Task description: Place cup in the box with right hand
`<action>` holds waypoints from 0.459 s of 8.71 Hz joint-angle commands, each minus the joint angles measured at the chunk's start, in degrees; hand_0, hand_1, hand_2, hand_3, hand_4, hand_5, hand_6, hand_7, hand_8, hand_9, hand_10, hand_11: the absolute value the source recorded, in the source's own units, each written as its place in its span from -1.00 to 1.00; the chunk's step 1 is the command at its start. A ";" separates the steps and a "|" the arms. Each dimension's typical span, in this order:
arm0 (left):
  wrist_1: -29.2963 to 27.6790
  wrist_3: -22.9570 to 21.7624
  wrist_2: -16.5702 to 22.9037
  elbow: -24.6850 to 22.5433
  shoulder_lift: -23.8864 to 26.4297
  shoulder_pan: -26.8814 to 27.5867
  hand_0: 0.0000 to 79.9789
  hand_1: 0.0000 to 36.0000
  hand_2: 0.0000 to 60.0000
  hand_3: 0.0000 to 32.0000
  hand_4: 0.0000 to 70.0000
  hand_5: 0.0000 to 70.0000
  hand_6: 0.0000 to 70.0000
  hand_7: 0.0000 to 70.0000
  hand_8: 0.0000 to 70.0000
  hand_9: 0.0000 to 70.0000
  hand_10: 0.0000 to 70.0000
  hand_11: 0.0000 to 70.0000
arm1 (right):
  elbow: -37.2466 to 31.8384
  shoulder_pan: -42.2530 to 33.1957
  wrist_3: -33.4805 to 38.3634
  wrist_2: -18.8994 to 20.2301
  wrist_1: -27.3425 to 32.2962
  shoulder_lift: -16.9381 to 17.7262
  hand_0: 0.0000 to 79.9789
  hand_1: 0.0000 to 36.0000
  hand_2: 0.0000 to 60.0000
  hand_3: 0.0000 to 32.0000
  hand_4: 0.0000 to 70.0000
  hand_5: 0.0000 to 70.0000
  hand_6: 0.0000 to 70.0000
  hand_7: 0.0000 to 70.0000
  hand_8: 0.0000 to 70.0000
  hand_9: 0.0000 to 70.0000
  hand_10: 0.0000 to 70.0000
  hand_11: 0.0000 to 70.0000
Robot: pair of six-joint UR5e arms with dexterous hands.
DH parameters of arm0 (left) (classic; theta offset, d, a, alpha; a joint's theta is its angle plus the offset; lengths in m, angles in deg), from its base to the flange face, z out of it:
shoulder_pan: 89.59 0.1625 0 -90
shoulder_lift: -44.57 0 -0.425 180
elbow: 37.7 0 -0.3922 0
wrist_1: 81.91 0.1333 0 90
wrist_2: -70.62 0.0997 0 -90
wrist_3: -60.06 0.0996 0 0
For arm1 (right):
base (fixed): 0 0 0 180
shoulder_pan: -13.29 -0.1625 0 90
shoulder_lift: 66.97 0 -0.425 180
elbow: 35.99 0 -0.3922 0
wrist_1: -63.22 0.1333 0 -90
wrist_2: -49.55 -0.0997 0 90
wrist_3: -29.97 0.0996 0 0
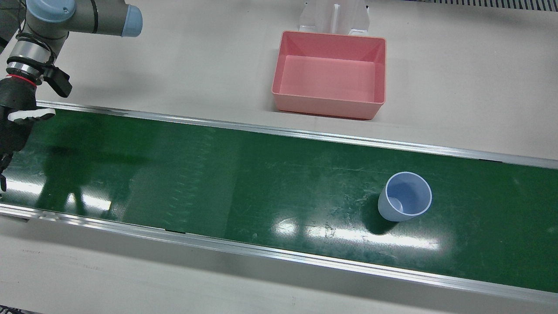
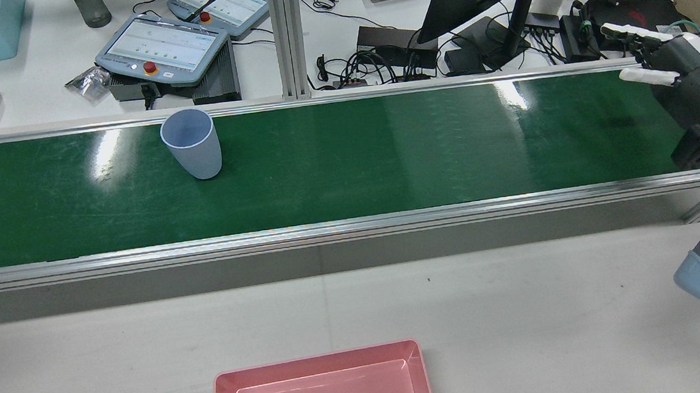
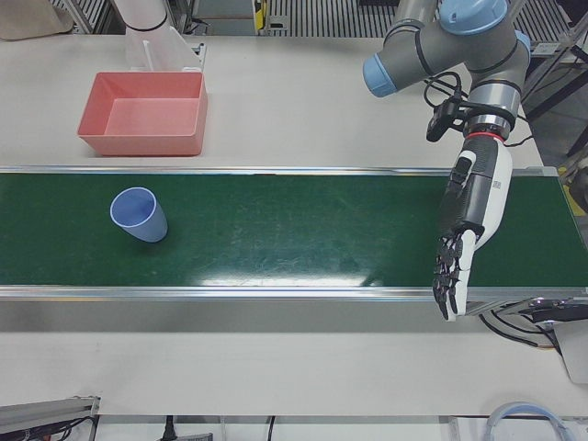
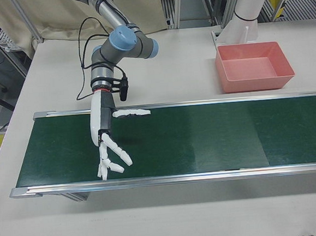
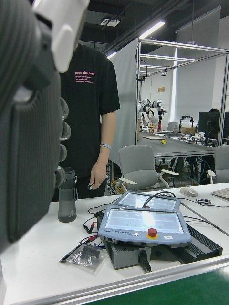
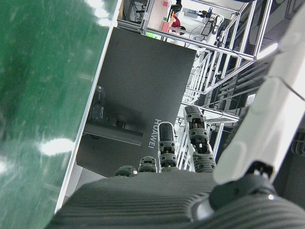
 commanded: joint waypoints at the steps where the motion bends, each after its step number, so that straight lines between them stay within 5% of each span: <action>1: 0.03 0.00 0.00 0.00 0.00 0.00 -1.00 -1.00 -1.00 -1.00 -1.00 -1.00 -1.00 -1.00 -1.00 -1.00 -1.00 -1.00 | 0.18 0.06 0.09 0.00 0.00 0.00 0.19 -0.59 -0.86 -1.00 -0.67 -0.91 -0.79 -0.03 -0.97 -0.75 -1.00 -1.00; 2: -0.06 0.00 0.00 0.00 0.00 0.00 -1.00 -1.00 -1.00 -1.00 -1.00 -1.00 -1.00 -1.00 -1.00 -1.00 -1.00 -1.00 | 0.18 0.06 0.09 0.00 0.00 -0.09 0.21 -0.67 -1.00 -1.00 -0.60 -0.91 -0.79 -0.04 -0.97 -0.75 -1.00 -1.00; 3: -0.06 0.00 0.00 0.00 0.00 0.00 -1.00 -1.00 -1.00 -1.00 -1.00 -1.00 -1.00 -1.00 -1.00 -1.00 -1.00 -1.00 | 0.27 0.06 0.09 0.00 0.00 -0.09 0.16 -0.46 -0.71 -1.00 -0.74 -0.91 -0.79 -0.04 -0.96 -0.75 -1.00 -1.00; 4: 0.03 0.00 0.00 0.00 0.00 0.09 -1.00 -1.00 -1.00 -1.00 -1.00 -1.00 -1.00 -1.00 -1.00 -1.00 -1.00 -1.00 | 0.27 0.06 0.09 0.00 0.00 -0.09 0.19 -0.62 -0.93 -1.00 -0.64 -0.91 -0.79 -0.03 -0.96 -0.75 -1.00 -1.00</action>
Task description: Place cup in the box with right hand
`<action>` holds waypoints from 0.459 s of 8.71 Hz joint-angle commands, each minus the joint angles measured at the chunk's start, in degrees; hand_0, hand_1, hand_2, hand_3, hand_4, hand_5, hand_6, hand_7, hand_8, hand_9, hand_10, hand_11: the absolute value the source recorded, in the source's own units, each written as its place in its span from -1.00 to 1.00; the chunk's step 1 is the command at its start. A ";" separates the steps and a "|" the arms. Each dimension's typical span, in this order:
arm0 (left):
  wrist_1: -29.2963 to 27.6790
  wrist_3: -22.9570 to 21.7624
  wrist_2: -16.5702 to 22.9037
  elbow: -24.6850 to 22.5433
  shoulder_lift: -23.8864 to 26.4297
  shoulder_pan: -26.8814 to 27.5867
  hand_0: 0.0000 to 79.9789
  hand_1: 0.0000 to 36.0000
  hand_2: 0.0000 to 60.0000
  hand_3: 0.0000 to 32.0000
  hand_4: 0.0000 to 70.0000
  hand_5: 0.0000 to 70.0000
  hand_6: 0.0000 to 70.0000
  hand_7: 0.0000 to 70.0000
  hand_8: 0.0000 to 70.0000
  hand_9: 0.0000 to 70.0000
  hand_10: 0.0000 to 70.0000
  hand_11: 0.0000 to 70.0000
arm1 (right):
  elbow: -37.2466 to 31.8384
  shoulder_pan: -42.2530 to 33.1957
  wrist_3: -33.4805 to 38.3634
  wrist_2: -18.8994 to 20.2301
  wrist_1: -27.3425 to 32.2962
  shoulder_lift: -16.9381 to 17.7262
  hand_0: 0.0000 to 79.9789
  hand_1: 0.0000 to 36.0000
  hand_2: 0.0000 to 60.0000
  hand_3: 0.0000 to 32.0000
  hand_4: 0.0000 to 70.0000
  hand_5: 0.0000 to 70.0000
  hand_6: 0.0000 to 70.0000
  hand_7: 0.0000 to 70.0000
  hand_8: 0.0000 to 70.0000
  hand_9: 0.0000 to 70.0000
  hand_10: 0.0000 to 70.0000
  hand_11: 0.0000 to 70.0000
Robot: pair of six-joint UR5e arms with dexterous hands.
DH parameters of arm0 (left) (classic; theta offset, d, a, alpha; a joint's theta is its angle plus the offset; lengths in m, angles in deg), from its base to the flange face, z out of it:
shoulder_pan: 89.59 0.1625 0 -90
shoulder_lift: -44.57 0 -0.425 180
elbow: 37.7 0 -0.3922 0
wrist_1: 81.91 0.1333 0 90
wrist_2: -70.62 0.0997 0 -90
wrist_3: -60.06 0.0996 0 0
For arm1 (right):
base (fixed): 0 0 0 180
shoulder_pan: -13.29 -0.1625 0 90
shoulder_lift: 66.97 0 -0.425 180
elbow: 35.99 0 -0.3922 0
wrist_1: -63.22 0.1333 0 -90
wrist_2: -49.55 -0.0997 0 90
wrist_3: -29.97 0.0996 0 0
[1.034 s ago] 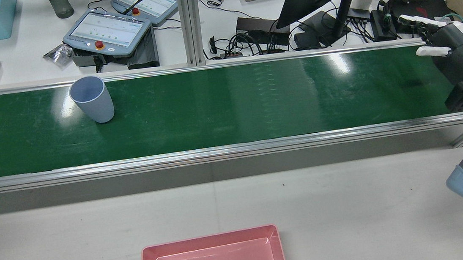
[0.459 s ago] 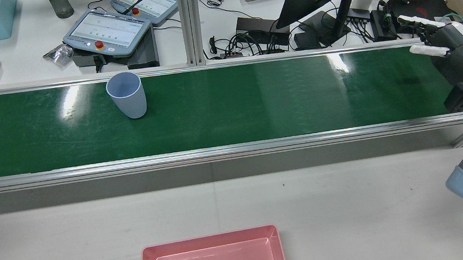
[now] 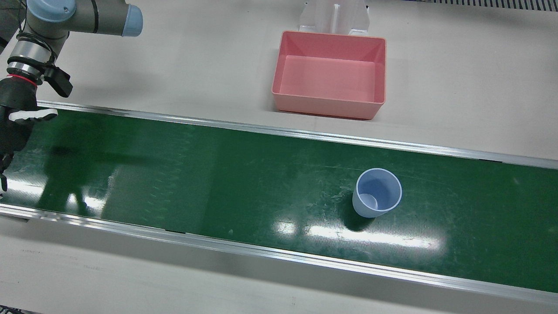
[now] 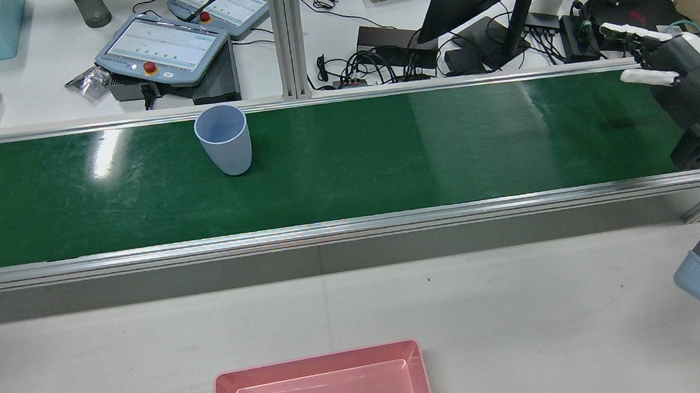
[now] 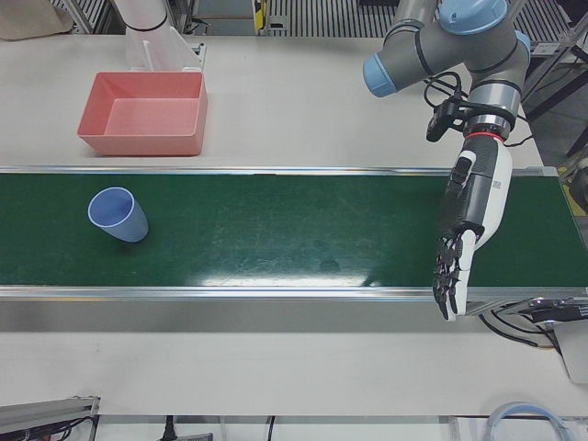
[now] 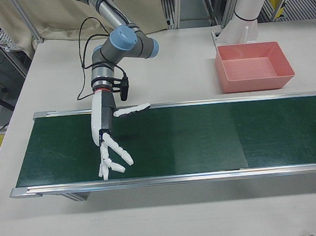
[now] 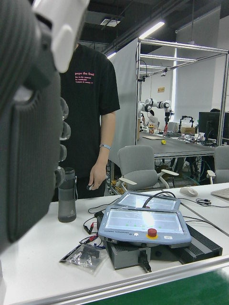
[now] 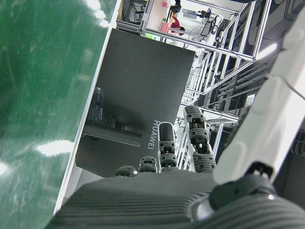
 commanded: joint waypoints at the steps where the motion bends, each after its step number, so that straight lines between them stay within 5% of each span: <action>1: -0.02 0.00 0.00 0.00 0.00 0.00 -1.00 -1.00 -1.00 -1.00 -1.00 -1.00 -1.00 -1.00 -1.00 -1.00 -1.00 -1.00 | 0.16 0.00 0.01 0.00 0.00 -0.03 0.19 -0.61 -0.93 -1.00 -0.64 -0.91 -0.79 -0.02 -0.96 -0.75 -1.00 -1.00; 2: 0.07 0.00 0.00 0.00 0.00 0.00 -1.00 -1.00 -1.00 -1.00 -1.00 -1.00 -1.00 -1.00 -1.00 -1.00 -1.00 -1.00 | 0.25 0.00 0.01 0.00 0.00 -0.03 0.19 -0.59 -0.92 -1.00 -0.63 -0.91 -0.79 -0.04 -0.96 -0.75 -1.00 -1.00; 3: 0.07 0.00 0.00 0.00 0.00 0.00 -1.00 -1.00 -1.00 -1.00 -1.00 -1.00 -1.00 -1.00 -1.00 -1.00 -1.00 -1.00 | 0.34 0.00 0.01 0.00 0.00 -0.03 0.15 -0.45 -0.69 -1.00 -0.73 -0.91 -0.79 -0.03 -0.96 -0.75 -1.00 -1.00; 4: 0.07 0.00 0.00 0.08 0.00 0.00 -1.00 -1.00 -1.00 -1.00 -1.00 -1.00 -1.00 -1.00 -1.00 -1.00 -1.00 -1.00 | 0.34 0.00 0.01 0.00 0.00 -0.03 0.17 -0.49 -0.77 -1.00 -0.70 -0.91 -0.79 -0.03 -0.97 -0.75 -1.00 -1.00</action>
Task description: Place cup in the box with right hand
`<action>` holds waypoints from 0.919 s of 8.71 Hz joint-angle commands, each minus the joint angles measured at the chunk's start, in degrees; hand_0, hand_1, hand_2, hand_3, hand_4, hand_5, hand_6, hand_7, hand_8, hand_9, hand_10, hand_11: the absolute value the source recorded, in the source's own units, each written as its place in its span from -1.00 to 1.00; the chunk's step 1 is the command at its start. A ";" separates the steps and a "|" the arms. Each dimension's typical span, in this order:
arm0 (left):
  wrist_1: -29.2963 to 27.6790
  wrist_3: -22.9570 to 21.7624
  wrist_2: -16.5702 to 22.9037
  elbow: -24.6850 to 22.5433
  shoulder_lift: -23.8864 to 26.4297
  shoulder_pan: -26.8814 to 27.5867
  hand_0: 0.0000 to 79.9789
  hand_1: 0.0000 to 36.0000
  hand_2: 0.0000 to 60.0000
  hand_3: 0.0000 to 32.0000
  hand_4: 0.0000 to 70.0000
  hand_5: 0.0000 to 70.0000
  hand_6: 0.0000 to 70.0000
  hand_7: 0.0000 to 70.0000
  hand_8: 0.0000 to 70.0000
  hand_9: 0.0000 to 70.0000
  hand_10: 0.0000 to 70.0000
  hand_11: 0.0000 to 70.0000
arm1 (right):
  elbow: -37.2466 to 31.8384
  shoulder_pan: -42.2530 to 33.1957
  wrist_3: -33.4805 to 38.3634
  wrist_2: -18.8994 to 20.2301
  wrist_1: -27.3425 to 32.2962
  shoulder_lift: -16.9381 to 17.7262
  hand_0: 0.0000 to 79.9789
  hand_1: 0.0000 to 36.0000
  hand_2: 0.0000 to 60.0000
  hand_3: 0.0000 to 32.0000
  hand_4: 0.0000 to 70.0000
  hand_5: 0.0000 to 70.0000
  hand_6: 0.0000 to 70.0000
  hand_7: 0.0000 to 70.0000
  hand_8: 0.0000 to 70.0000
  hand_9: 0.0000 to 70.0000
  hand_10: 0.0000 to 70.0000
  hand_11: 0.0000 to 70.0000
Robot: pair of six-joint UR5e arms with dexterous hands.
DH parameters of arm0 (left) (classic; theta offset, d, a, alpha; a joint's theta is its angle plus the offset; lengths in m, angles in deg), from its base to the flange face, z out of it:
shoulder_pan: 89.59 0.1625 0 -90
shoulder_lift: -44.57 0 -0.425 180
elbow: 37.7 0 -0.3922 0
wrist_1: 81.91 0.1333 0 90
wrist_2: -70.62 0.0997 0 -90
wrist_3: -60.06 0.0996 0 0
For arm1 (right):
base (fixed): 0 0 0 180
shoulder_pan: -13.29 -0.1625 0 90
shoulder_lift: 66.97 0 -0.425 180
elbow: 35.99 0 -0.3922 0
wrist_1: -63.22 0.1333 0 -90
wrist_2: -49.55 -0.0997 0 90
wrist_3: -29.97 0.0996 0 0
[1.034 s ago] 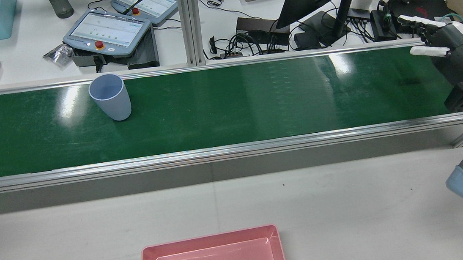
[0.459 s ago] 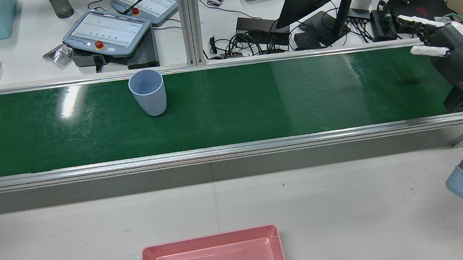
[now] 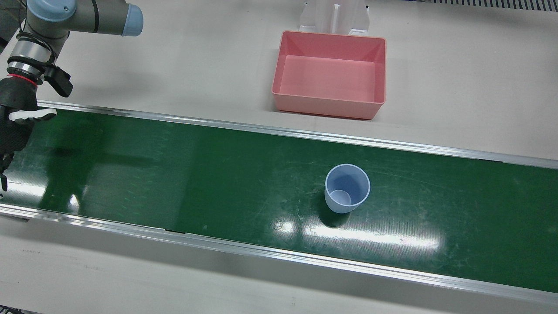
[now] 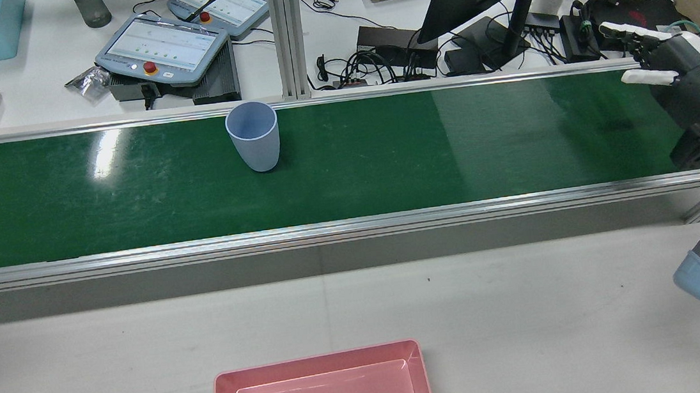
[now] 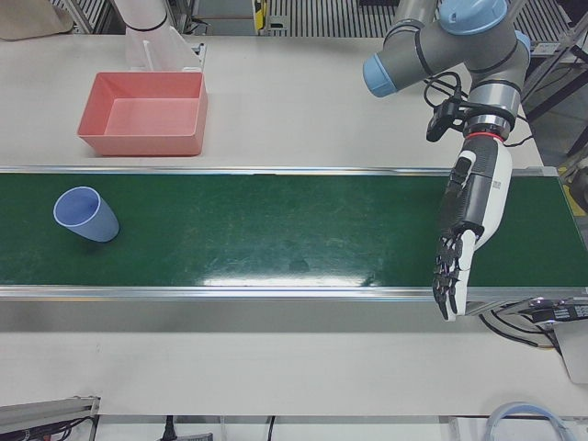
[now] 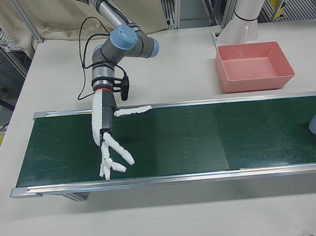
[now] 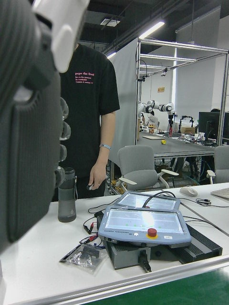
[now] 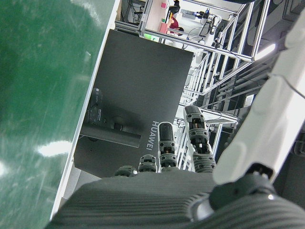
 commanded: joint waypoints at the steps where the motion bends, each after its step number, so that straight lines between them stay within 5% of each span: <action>1: -0.06 0.00 0.00 0.00 0.00 -0.01 -1.00 -1.00 -1.00 -1.00 -1.00 -1.00 -1.00 -1.00 -1.00 -1.00 -1.00 -1.00 | 0.18 0.00 0.00 0.00 0.00 0.00 0.18 -0.48 -0.77 -1.00 -0.70 -0.91 -0.79 -0.04 -0.96 -0.75 -1.00 -1.00; 2: 0.02 0.00 0.00 0.00 0.00 -0.01 -1.00 -1.00 -1.00 -1.00 -1.00 -1.00 -1.00 -1.00 -1.00 -1.00 -1.00 -1.00 | 0.19 0.00 0.00 0.00 0.00 0.00 0.20 -0.59 -0.92 -1.00 -0.63 -0.91 -0.79 -0.05 -0.97 -0.76 -1.00 -1.00; 4: 0.02 0.00 0.00 0.00 0.00 -0.01 -1.00 -1.00 -1.00 -1.00 -1.00 -1.00 -1.00 -1.00 -1.00 -1.00 -1.00 -1.00 | 0.10 0.00 0.00 0.00 0.00 0.00 0.21 -0.65 -1.00 -1.00 -0.60 -0.91 -0.79 -0.05 -0.97 -0.75 -1.00 -1.00; 5: 0.02 0.00 0.00 0.00 0.00 0.08 -1.00 -1.00 -1.00 -1.00 -1.00 -1.00 -1.00 -1.00 -1.00 -1.00 -1.00 -1.00 | 0.10 0.09 0.00 0.00 0.00 0.00 0.18 -0.55 -0.86 -1.00 -0.67 -0.91 -0.80 -0.05 -0.97 -0.76 -1.00 -1.00; 6: 0.02 0.00 0.00 0.00 0.00 -0.01 -1.00 -1.00 -1.00 -1.00 -1.00 -1.00 -1.00 -1.00 -1.00 -1.00 -1.00 -1.00 | 0.10 0.18 0.00 0.00 0.00 0.00 0.21 -0.65 -1.00 -1.00 -0.60 -0.91 -0.79 -0.05 -0.97 -0.76 -1.00 -1.00; 7: -0.06 0.00 0.00 0.00 0.00 -0.01 -1.00 -1.00 -1.00 -1.00 -1.00 -1.00 -1.00 -1.00 -1.00 -1.00 -1.00 -1.00 | 0.01 0.26 0.00 0.00 0.00 0.00 0.14 -0.35 -0.56 -1.00 -0.73 -0.91 -0.80 -0.05 -0.97 -0.76 -1.00 -1.00; 8: 0.02 0.00 0.00 0.00 0.00 -0.01 -1.00 -1.00 -1.00 -1.00 -1.00 -1.00 -1.00 -1.00 -1.00 -1.00 -1.00 -1.00 | -0.08 0.35 0.00 0.00 0.00 0.00 0.16 -0.45 -0.70 -1.00 -0.73 -0.91 -0.79 -0.04 -0.97 -0.76 -1.00 -1.00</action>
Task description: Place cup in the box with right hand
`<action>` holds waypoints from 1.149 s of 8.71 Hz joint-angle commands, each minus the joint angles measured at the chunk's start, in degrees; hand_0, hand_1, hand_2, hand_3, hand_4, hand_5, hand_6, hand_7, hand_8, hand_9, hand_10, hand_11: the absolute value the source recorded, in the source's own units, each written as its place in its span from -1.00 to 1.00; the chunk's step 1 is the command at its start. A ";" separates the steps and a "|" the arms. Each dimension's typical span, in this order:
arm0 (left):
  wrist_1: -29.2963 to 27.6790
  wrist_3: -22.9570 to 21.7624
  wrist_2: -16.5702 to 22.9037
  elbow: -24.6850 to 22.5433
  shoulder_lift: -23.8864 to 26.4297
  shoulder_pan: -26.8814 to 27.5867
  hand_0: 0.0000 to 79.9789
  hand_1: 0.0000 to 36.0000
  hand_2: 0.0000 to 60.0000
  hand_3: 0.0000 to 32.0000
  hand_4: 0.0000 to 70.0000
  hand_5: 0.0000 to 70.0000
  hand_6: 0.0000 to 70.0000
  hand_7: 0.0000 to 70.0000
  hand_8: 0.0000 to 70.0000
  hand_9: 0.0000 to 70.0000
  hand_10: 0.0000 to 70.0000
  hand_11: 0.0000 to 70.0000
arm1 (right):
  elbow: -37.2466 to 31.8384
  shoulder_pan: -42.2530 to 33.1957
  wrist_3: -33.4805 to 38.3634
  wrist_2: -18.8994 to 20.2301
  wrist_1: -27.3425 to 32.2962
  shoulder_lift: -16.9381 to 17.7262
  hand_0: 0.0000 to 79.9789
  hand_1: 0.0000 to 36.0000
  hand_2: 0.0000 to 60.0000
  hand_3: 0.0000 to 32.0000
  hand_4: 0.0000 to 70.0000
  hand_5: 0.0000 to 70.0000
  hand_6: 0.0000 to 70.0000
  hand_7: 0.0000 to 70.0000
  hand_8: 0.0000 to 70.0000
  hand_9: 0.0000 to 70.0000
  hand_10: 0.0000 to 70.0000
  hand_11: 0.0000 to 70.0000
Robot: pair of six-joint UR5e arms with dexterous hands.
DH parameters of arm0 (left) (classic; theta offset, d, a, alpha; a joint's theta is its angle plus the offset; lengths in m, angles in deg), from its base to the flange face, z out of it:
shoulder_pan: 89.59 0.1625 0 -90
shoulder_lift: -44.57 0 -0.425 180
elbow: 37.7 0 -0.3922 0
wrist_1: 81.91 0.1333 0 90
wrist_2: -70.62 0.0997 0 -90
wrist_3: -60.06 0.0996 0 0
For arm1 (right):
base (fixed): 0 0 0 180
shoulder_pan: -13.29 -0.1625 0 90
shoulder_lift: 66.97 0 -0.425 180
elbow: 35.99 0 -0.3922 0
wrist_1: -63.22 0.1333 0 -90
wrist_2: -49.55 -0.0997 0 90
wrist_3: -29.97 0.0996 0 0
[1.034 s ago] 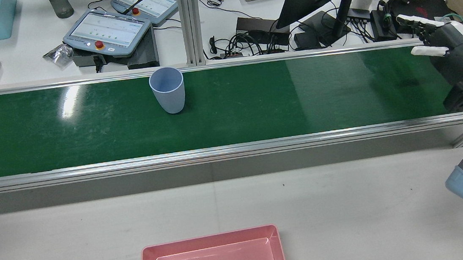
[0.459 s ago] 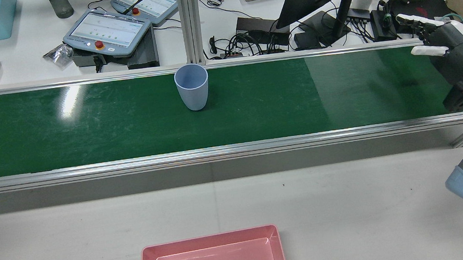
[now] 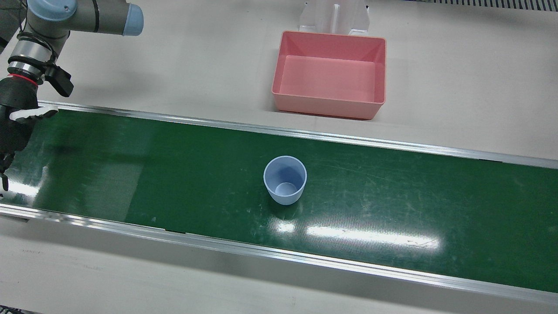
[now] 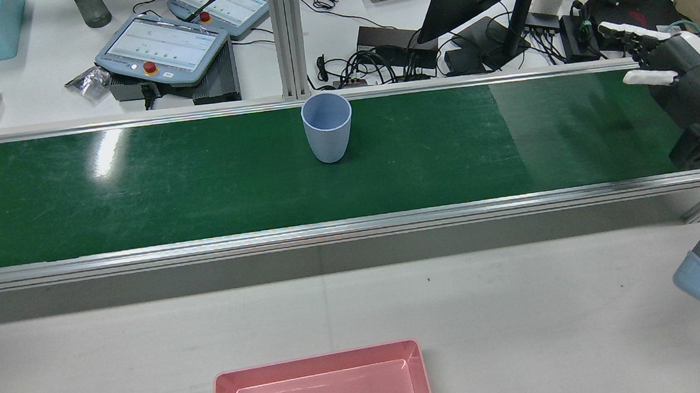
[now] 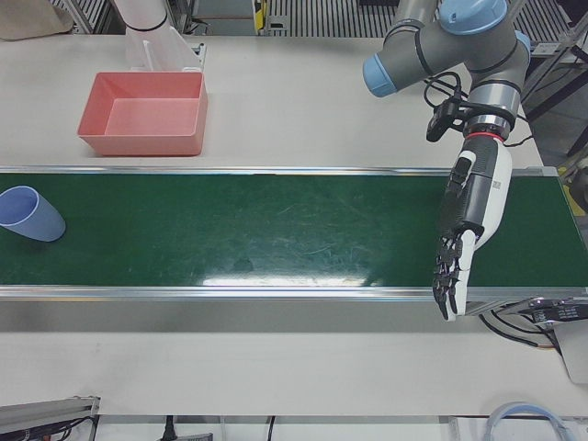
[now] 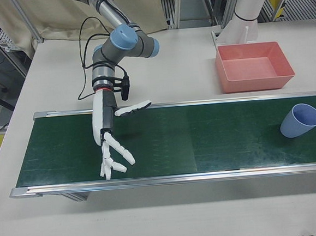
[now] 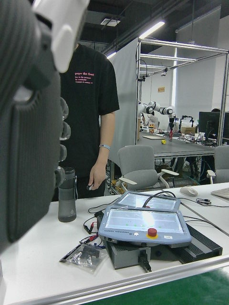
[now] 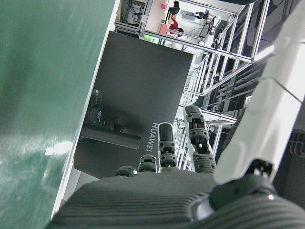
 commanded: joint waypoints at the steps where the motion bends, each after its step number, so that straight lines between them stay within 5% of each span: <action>1: -0.05 0.00 0.00 0.00 0.00 -0.02 -1.00 -1.00 -1.00 -1.00 -1.00 -1.00 -1.00 -1.00 -1.00 -1.00 -1.00 -1.00 | -0.23 0.26 0.00 0.00 0.00 0.00 0.16 -0.45 -0.70 -1.00 -0.73 -0.91 -0.79 -0.04 -0.97 -0.76 -1.00 -1.00; 3: -0.05 0.00 0.00 0.00 0.00 -0.02 -1.00 -1.00 -1.00 -1.00 -1.00 -1.00 -1.00 -1.00 -1.00 -1.00 -1.00 -1.00 | -0.84 0.52 0.09 0.00 0.00 0.00 0.19 -0.61 -0.93 -1.00 -0.63 -0.91 -0.79 -0.03 -0.97 -0.75 -1.00 -1.00; 4: 0.03 0.00 0.00 0.00 0.00 -0.02 -1.00 -1.00 -1.00 -1.00 -1.00 -1.00 -1.00 -1.00 -1.00 -1.00 -1.00 -1.00 | -0.84 0.87 0.09 -0.09 0.00 0.00 0.14 -0.42 -0.64 -1.00 -0.77 -0.91 -0.80 -0.05 -0.97 -0.75 -1.00 -1.00; 6: -0.05 0.00 0.00 0.00 0.00 0.07 -1.00 -1.00 -1.00 -1.00 -1.00 -1.00 -1.00 -1.00 -1.00 -1.00 -1.00 -1.00 | -0.76 0.96 0.09 -0.09 0.00 -0.09 0.18 -0.76 -1.00 -1.00 -0.60 -0.93 -0.80 -0.07 -0.96 -0.75 -1.00 -1.00; 7: 0.03 0.00 0.00 0.00 0.00 -0.02 -1.00 -1.00 -1.00 -1.00 -1.00 -1.00 -1.00 -1.00 -1.00 -1.00 -1.00 -1.00 | -0.76 1.05 0.09 -0.09 0.00 -0.18 0.14 -0.68 -0.86 -1.00 -0.67 -0.93 -0.80 -0.07 -0.96 -0.75 -1.00 -1.00; 8: 0.03 0.00 0.00 0.00 0.00 -0.02 -1.00 -1.00 -1.00 -1.00 -1.00 -1.00 -1.00 -1.00 -1.00 -1.00 -1.00 -1.00 | -0.67 1.05 0.09 -0.09 0.00 -0.18 0.17 -0.80 -1.00 -1.00 -0.60 -0.93 -0.80 -0.07 -0.96 -0.74 -1.00 -1.00; 10: 0.03 0.00 0.00 0.00 0.00 -0.02 -1.00 -1.00 -1.00 -1.00 -1.00 -1.00 -1.00 -1.00 -1.00 -1.00 -1.00 -1.00 | -0.32 1.40 0.09 -0.09 0.00 -0.18 0.08 -0.71 -0.78 -1.00 -0.69 -0.94 -0.80 -0.03 -0.96 -0.74 -1.00 -1.00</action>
